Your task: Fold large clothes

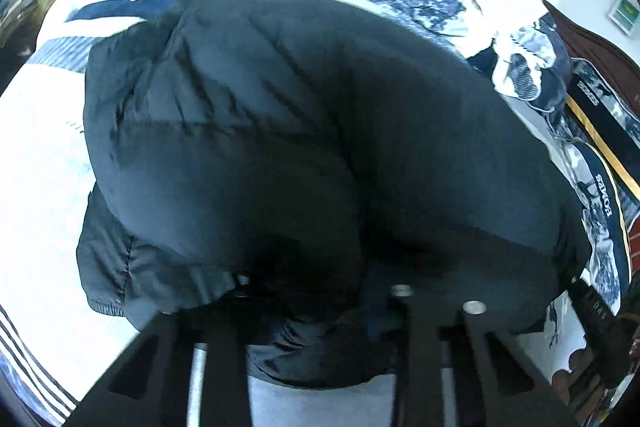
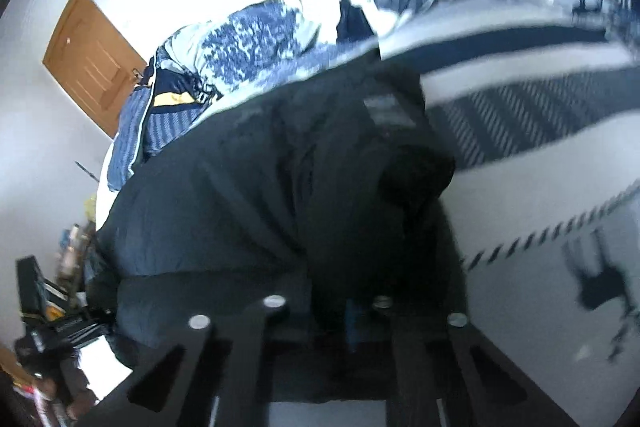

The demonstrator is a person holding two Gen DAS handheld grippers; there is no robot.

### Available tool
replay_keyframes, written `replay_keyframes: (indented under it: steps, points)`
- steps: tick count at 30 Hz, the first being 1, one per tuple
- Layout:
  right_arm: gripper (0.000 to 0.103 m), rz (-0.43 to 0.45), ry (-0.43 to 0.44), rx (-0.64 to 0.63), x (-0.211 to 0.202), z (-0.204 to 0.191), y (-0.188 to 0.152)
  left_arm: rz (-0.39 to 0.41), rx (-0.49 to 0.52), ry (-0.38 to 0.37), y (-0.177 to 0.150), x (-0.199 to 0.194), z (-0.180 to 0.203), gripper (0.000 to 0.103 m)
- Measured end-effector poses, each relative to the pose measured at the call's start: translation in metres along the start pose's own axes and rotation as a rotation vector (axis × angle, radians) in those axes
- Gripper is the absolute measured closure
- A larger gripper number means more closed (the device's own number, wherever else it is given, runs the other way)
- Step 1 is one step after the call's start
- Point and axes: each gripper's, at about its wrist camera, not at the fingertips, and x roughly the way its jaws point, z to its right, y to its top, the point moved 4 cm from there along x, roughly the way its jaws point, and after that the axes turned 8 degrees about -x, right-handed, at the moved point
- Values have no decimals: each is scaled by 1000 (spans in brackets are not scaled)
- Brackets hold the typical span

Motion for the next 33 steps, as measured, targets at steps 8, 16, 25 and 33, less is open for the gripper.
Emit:
replay_keyframes:
  steps: [8,16,25,33]
  points:
    - [96,108,-41,-19,-41,1,17,0,28,13,5,6,10,84]
    - [94,65,-34,52,-29,9,14,49,78,8,-4,-4,25,42]
    - [91,102,-175,-7,-52,-4,7,92,22,-70,-2,-11,26,30]
    - [90,134,-225,-46,-66,-14,9,128,6,-117,-10,-30,19,23]
